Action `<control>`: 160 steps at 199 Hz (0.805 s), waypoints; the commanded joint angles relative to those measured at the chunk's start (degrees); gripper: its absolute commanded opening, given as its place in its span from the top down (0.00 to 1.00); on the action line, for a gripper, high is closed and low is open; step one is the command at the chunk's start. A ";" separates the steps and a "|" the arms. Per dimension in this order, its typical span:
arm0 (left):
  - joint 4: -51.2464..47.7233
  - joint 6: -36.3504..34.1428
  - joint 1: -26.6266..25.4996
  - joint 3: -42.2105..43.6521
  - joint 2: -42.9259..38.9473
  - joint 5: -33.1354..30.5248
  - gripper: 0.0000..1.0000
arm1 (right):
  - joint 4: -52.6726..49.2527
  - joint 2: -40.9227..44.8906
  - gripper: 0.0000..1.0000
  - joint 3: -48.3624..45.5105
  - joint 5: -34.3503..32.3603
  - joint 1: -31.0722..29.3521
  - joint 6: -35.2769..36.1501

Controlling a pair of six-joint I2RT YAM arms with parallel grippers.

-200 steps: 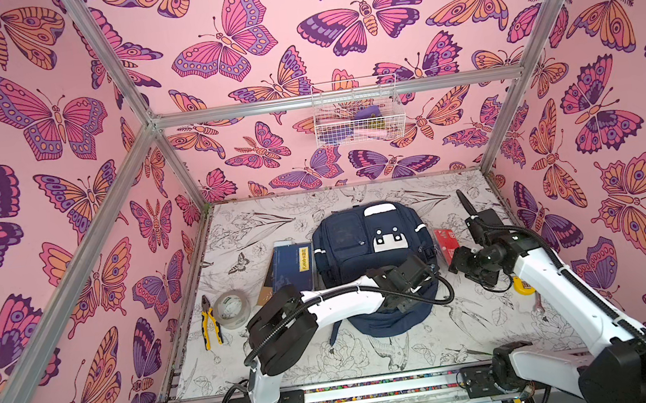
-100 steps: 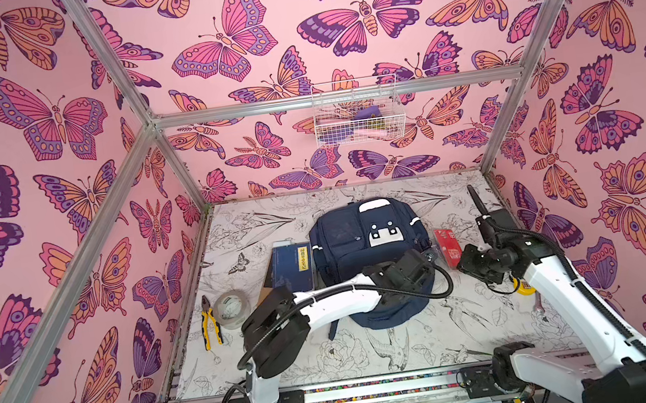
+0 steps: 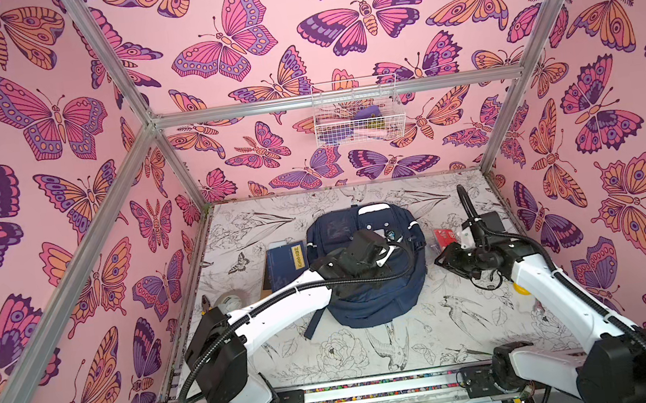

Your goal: Pack the student bag

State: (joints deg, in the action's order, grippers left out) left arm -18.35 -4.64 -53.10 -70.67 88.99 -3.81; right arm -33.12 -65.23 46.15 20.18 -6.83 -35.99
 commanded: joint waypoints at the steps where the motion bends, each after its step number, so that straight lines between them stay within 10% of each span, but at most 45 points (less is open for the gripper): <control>1: 1.40 3.14 2.02 0.18 -3.32 4.43 1.00 | 6.77 4.17 0.56 -2.86 5.16 0.34 0.28; 160: 8.31 11.78 11.00 3.93 -11.82 17.88 1.00 | 46.19 -0.07 0.41 -15.40 29.62 4.97 -13.83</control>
State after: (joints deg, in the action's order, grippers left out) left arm -16.16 3.66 -42.76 -67.20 79.72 12.64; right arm 7.03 -64.16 30.87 45.98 -2.11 -48.42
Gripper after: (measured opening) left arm 0.069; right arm 0.581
